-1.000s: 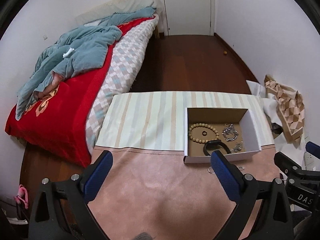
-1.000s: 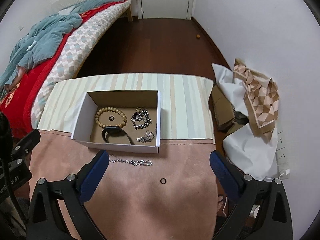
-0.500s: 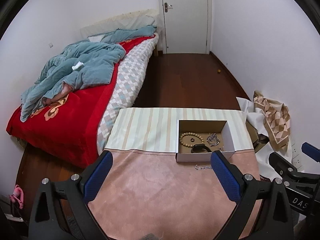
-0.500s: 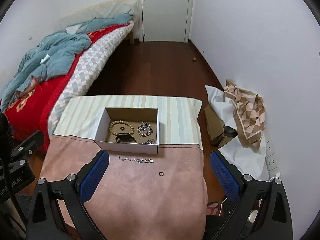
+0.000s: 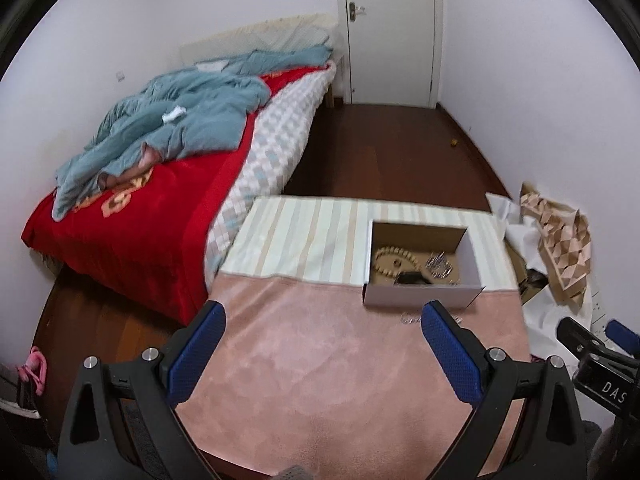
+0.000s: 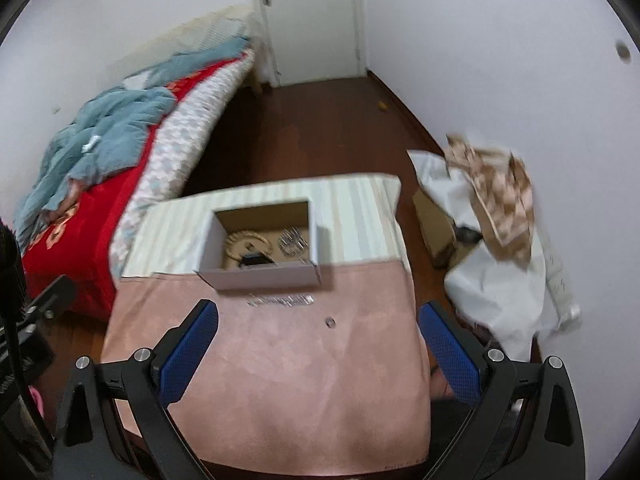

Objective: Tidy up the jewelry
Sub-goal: 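Lower the right gripper onto the small black ring and close it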

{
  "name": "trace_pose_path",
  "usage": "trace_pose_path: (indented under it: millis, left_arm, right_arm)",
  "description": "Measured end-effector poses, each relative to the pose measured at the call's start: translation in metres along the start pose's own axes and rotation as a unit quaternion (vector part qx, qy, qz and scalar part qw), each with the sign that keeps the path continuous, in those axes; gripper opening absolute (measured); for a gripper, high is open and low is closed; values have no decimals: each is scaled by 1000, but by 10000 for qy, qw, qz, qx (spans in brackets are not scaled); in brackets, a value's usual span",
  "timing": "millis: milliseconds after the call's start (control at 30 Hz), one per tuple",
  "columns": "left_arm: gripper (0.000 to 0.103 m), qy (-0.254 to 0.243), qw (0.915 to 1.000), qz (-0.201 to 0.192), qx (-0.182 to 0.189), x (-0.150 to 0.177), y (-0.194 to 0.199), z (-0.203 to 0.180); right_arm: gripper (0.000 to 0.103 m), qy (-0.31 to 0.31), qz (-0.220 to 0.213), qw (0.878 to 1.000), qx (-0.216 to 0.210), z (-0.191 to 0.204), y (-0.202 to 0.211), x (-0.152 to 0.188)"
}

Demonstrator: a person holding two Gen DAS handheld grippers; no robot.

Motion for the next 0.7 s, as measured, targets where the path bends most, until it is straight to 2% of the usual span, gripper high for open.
trace_pose_path:
  millis: [100,133,267,367,533,700]
  left_arm:
    - [100,-68,9991,264,-332,16,-33,-1]
    - [100,-95,9985,340,-409,21,-41,-2]
    - [100,-139,9942,856,-634,42,-91,-8]
    - [100,-159,9910,1143,-676,52,-117,-11]
    - [100,-281,9878,1371,-686,60,-147,-12]
    - [100,-388,9855,1507,-678,62,-167,-12]
  right_arm:
    - [101,-210,193,9996,84,-21,-31,18]
    - [98,-243,279,9993,78,-25,-43,24]
    - [69,-287,694,9972,-30,-34,-99,50]
    - [64,-287,861,9958,-102,-37,-142,62]
    - [62,-248,789,9965,-97,-33,-189,66]
    - [45,-80,851,9963,-53,-22,-215,69]
Point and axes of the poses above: each gripper's, at about its wrist camera, not at the fingertips, and y roughly against the way its jaws point, z to its left, x to its underside, the point moved 8 cm from there along -y, roughly the way its jaws point, and after that the axes turned 6 degrees about -y, right-handed, at the moved point
